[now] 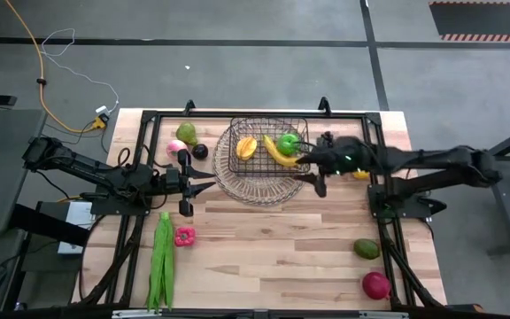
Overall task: Build produce basket
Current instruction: Put the red bell pepper into the wire basket
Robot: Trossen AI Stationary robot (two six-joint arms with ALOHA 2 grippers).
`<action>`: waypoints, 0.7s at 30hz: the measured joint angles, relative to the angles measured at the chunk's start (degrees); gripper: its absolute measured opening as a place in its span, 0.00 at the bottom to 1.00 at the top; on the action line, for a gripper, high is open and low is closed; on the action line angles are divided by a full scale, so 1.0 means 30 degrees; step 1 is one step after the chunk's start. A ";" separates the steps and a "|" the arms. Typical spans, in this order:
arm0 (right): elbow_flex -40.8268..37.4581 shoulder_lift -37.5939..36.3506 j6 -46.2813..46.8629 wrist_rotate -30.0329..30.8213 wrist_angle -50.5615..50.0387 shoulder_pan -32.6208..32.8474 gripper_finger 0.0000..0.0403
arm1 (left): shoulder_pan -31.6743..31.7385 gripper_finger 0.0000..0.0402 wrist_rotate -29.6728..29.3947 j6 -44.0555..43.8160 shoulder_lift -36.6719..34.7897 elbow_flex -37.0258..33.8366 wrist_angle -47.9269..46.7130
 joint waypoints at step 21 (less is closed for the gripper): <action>-0.6293 -0.0656 -0.2781 0.3056 1.3809 0.1893 0.61 | 0.0000 0.21 0.0006 -0.0007 -0.0001 0.0000 -0.0005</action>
